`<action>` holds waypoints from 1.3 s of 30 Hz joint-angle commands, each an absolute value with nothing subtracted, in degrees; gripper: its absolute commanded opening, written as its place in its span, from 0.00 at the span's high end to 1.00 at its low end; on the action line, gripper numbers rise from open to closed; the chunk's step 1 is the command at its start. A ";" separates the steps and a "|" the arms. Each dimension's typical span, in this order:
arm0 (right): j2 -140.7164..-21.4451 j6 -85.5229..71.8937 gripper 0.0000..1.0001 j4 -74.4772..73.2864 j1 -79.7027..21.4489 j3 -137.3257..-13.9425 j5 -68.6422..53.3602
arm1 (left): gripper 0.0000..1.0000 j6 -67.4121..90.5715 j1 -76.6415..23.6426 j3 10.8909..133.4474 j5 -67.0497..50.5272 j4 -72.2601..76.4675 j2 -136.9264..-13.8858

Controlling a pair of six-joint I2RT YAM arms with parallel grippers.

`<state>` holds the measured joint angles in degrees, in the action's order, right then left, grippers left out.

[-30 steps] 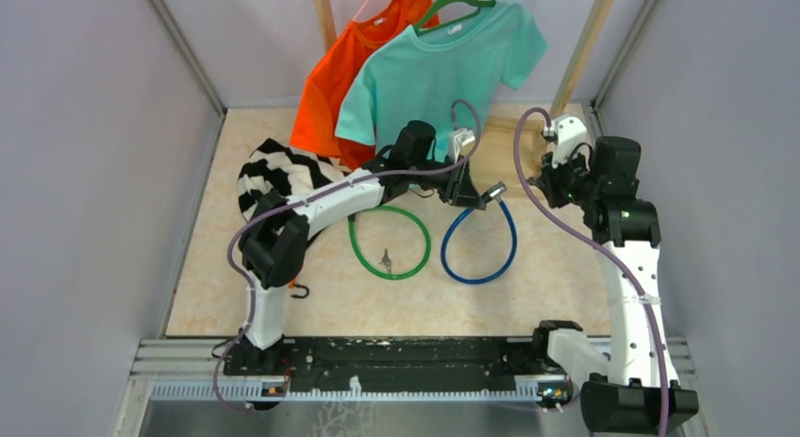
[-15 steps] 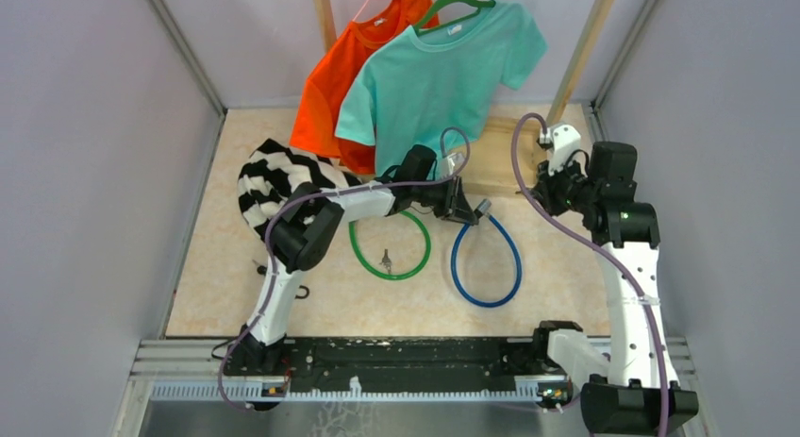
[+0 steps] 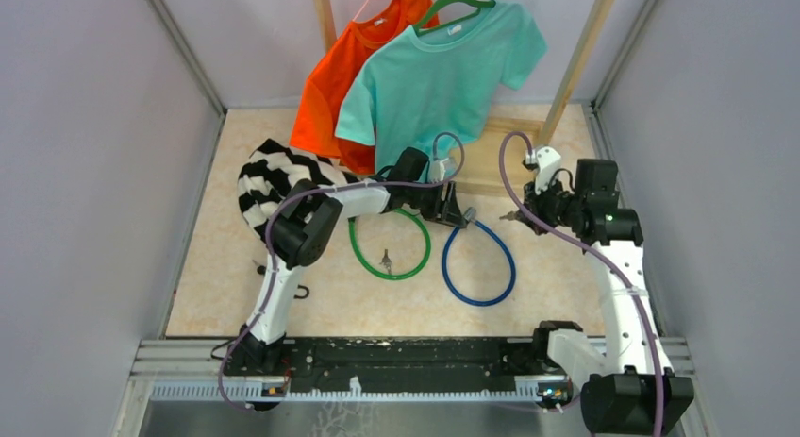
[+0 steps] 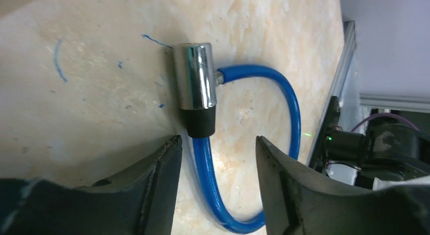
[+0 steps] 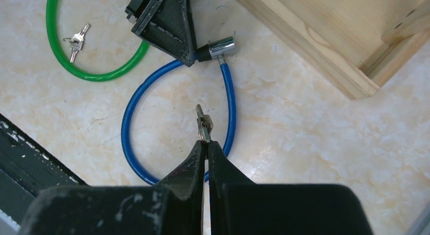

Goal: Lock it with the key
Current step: Place the lock at the center of the board.

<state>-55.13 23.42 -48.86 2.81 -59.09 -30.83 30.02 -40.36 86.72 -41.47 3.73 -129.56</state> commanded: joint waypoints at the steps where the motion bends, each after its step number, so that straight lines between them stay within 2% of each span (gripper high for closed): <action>1: -53.85 25.47 1.00 -44.82 3.11 -56.09 -35.45 | 0.32 19.60 -39.99 90.25 -37.40 -1.48 -126.73; 8: -52.91 25.20 1.00 -40.29 3.02 -48.78 -37.61 | 0.16 4.56 -39.99 86.47 -35.91 -5.92 -117.72; 15: -54.12 23.55 1.00 -34.42 2.79 -44.05 -42.29 | 0.11 -15.06 -39.99 67.18 -34.45 -5.17 -100.44; 21: -63.01 32.66 1.00 -36.88 -2.49 -45.56 -43.80 | 0.07 -30.80 -39.67 57.07 -25.39 -12.33 -85.14; 27: -71.48 37.29 1.00 -34.70 -5.75 -44.92 -46.13 | 0.01 -35.32 -37.52 56.22 -17.57 -23.75 -76.40; 35: -79.71 39.26 0.94 -32.24 -8.74 -44.69 -42.81 | 0.01 -39.59 -30.63 56.45 -12.03 -37.20 -70.53; 37: -80.97 39.24 0.88 -32.38 -9.08 -45.01 -41.21 | 0.01 -40.55 -28.10 55.74 -11.89 -38.65 -68.95; 39: -81.33 38.67 0.78 -32.74 -9.08 -45.84 -39.11 | 0.01 -41.53 -25.38 55.39 -12.01 -40.52 -67.89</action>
